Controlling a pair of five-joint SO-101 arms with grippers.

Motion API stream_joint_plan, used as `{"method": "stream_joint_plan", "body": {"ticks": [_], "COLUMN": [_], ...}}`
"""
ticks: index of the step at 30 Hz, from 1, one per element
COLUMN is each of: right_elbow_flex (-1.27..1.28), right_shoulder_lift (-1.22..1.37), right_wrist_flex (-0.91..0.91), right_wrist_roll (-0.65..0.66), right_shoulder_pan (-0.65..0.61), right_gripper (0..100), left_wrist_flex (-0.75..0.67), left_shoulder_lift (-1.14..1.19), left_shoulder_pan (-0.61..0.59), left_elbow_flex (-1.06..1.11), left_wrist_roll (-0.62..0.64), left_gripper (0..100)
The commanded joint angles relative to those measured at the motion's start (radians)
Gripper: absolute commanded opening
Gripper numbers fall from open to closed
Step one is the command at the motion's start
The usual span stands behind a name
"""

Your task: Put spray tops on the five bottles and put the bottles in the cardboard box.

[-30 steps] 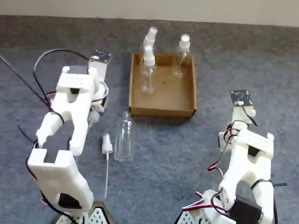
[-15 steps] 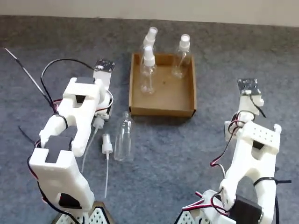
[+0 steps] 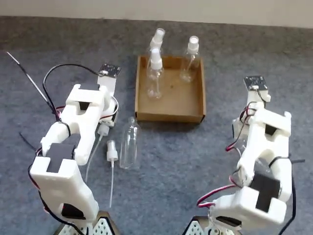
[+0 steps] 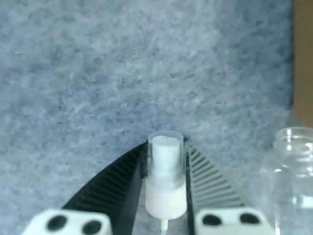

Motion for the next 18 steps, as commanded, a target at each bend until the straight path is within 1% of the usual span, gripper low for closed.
{"method": "stream_joint_plan", "body": {"ticks": [1,4,9,14,18], "right_elbow_flex": [-0.077,-0.077,-0.074,-0.073,-0.070], "right_shoulder_lift": [0.025,0.031,0.036,0.038,0.038], "right_wrist_flex": [0.012,0.012,0.012,0.012,0.012], "right_wrist_roll": [-0.006,-0.002,0.064,0.117,0.144], "right_shoulder_pan": [-0.008,-0.004,0.015,0.031,0.050], "right_gripper": [19.3,19.1,18.3,7.4,3.9], "left_wrist_flex": [-0.025,-0.025,-0.025,-0.025,-0.025], "left_shoulder_lift": [-0.007,-0.007,-0.007,-0.007,-0.007], "left_shoulder_pan": [0.016,0.016,0.016,0.016,0.016], "left_elbow_flex": [-0.001,0.001,0.001,0.001,0.001], "left_wrist_roll": [0.008,0.006,0.006,0.006,0.006], "left_gripper": [7,7,7,7,7]}}
